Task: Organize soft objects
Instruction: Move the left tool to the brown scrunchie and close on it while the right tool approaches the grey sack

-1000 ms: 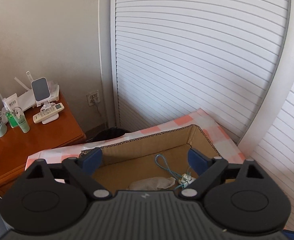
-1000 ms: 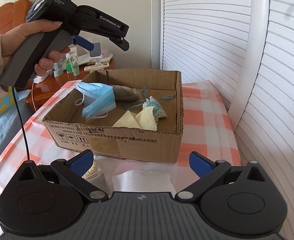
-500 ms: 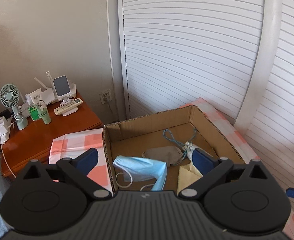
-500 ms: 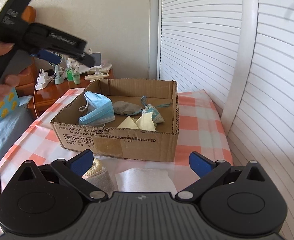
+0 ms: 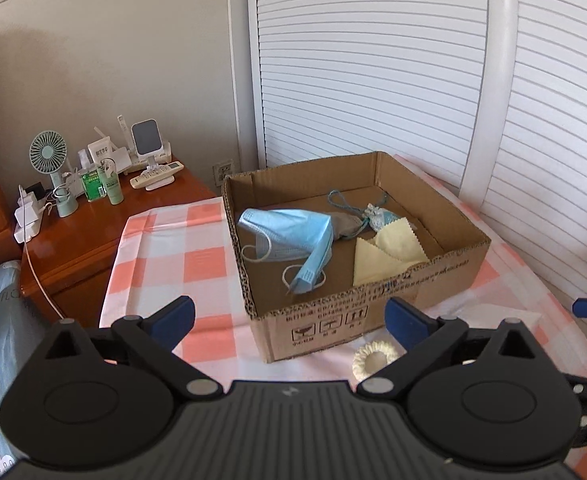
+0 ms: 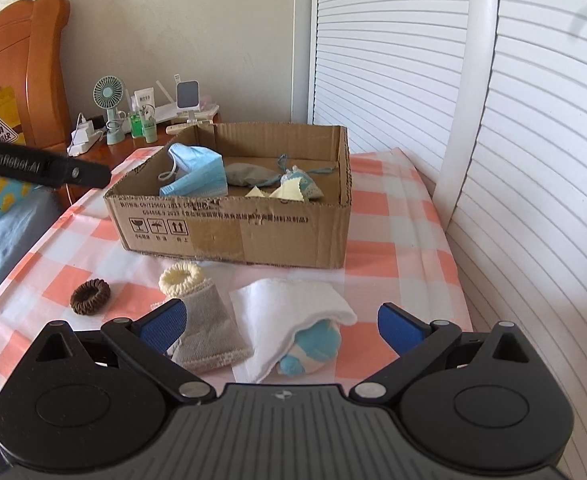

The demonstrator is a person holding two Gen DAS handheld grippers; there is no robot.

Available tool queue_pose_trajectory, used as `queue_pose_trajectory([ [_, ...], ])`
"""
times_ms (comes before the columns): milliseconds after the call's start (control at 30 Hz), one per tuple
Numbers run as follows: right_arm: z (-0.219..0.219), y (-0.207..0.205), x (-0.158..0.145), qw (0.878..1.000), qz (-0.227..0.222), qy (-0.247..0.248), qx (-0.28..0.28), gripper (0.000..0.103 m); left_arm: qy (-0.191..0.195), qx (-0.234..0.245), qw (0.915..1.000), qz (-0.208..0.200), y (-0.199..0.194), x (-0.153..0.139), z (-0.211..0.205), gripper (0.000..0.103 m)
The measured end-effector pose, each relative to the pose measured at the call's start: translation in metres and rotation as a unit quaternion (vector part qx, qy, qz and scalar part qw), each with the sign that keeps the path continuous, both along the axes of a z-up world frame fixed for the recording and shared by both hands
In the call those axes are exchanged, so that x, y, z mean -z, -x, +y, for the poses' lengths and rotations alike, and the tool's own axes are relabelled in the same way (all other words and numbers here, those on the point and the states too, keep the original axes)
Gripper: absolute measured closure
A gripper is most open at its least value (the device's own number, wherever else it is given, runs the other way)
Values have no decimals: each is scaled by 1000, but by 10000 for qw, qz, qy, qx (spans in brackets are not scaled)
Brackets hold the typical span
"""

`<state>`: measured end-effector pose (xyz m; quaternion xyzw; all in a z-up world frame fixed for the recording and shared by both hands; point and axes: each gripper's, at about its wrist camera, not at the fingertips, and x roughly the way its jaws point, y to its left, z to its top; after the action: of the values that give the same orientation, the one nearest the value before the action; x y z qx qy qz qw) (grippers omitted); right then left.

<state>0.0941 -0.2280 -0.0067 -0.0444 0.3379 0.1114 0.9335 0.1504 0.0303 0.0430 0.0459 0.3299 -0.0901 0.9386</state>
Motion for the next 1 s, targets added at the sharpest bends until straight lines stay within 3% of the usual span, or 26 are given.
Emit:
queue_pose_trajectory([
  [233, -1, 5, 6, 10000, 72, 59, 23, 0, -289, -116, 9994, 172, 17, 36, 0, 2],
  [433, 1, 3, 12, 9997, 201, 127, 67, 0, -68, -272, 9972, 686, 18, 65, 7, 2],
  [533, 4, 1, 13, 9996, 216, 182, 43, 0, -182, -389, 9946, 946, 14, 81, 9, 2],
  [767, 10, -5, 18, 9991, 314, 271, -22, 0, -100, -627, 9902, 1247, 8, 108, 17, 1],
  [833, 11, -6, 21, 9989, 349, 316, -40, 0, 104, -705, 9897, 1241, 9, 111, 23, 0],
  [1000, 7, -10, 27, 9985, 428, 340, -28, 0, 117, -907, 9891, 1150, 16, 112, 33, 0],
])
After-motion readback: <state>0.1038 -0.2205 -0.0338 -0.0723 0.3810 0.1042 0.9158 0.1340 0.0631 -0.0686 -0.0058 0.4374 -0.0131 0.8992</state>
